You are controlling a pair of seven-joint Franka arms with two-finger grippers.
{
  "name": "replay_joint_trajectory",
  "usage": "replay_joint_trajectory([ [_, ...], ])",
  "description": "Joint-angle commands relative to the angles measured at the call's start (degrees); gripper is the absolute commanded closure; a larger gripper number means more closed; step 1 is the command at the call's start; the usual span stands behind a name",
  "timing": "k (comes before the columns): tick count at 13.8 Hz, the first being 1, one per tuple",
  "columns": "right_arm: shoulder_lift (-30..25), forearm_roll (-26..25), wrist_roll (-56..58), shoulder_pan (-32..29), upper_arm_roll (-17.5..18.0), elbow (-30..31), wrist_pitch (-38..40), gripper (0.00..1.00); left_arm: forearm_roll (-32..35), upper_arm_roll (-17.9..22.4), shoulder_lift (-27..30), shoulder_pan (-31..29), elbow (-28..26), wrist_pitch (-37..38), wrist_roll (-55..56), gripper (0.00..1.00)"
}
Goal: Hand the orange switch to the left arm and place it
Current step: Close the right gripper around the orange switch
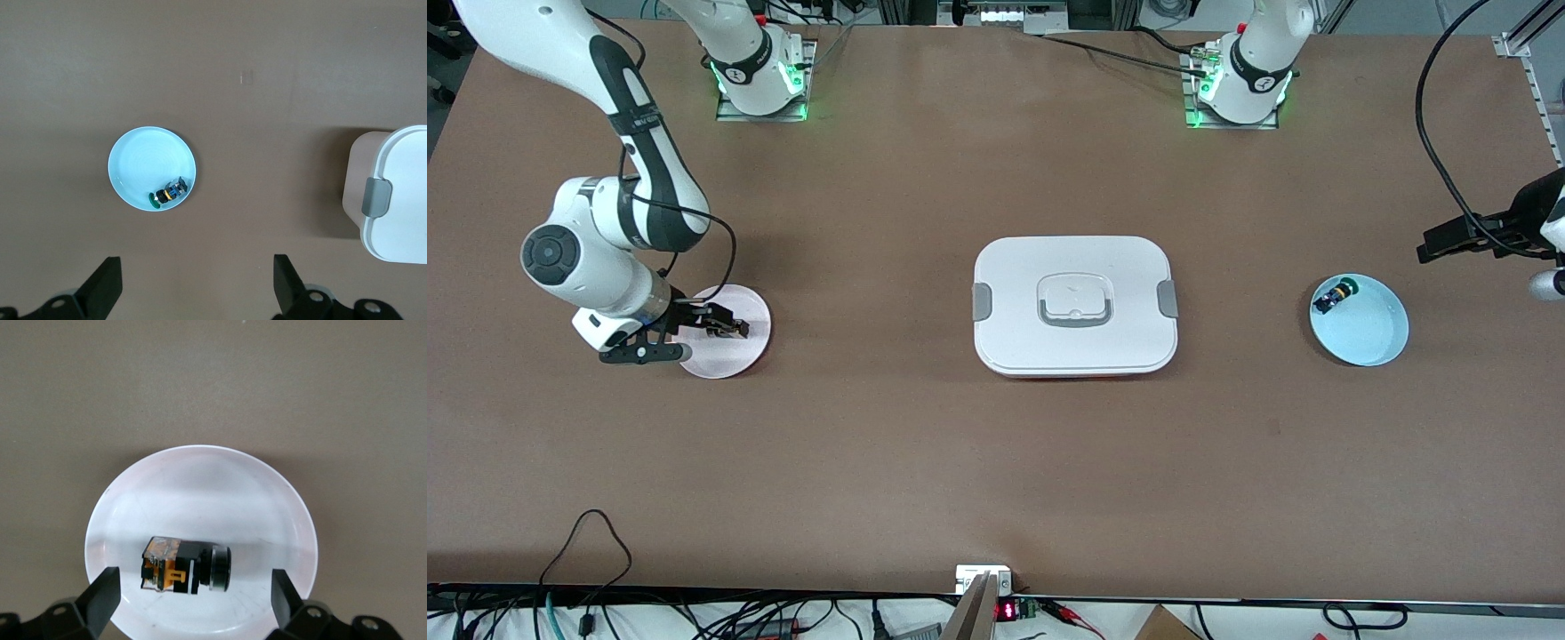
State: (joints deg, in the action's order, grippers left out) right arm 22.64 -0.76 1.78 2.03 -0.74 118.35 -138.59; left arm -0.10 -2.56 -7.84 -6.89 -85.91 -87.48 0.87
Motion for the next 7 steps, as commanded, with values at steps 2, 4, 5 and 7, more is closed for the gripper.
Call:
replay_joint_trajectory([
  [2,2.8,0.5,-3.8,1.7,0.1,0.1,-1.9,0.00,-0.8,-0.1,-0.6,-0.1,1.5,1.1,0.6,0.00],
  [4,3.2,0.4,-3.4,1.7,0.1,0.1,-2.2,0.00,-0.8,0.0,-0.6,-0.1,1.4,1.1,0.5,0.00],
  [5,3.7,0.4,-3.1,1.7,0.1,0.1,-3.0,0.00,-0.8,0.0,-0.6,-0.1,1.4,1.1,0.6,0.00],
  [7,4.1,0.4,-2.8,1.6,0.1,0.4,-3.9,0.00,-0.7,-0.1,-0.6,-0.1,1.5,1.1,1.0,0.00],
])
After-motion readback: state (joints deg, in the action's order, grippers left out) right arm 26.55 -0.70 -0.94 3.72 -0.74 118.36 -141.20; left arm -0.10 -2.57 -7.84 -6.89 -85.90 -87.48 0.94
